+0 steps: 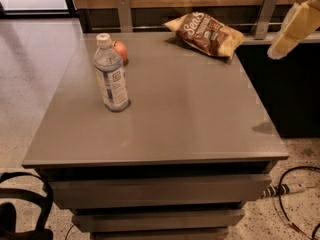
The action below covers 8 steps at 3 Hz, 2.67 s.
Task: Pick brown chip bag
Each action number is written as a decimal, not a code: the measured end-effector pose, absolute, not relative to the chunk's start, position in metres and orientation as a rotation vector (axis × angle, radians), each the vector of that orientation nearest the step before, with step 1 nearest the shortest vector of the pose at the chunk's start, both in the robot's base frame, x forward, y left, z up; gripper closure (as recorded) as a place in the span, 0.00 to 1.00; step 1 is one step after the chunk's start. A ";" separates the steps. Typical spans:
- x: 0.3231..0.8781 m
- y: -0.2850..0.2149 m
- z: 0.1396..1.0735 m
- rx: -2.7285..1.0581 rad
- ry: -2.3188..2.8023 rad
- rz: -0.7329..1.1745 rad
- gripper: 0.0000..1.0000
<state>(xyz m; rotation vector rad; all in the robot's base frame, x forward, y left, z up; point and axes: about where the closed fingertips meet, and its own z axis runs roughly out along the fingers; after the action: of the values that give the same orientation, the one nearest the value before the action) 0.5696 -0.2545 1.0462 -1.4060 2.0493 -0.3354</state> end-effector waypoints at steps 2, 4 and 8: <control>0.642 -0.253 1.004 -1.351 2.082 -0.172 0.00; 0.667 -0.245 0.980 -1.339 2.103 -0.108 0.00; 0.790 -0.232 0.912 -1.195 2.057 -0.084 0.00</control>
Offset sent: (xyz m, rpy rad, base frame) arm 0.1119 0.0072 -0.0738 0.1950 0.1176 -0.0049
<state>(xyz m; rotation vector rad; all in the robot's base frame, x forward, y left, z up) 0.7900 -0.2316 0.9120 -1.1948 2.0574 -0.0844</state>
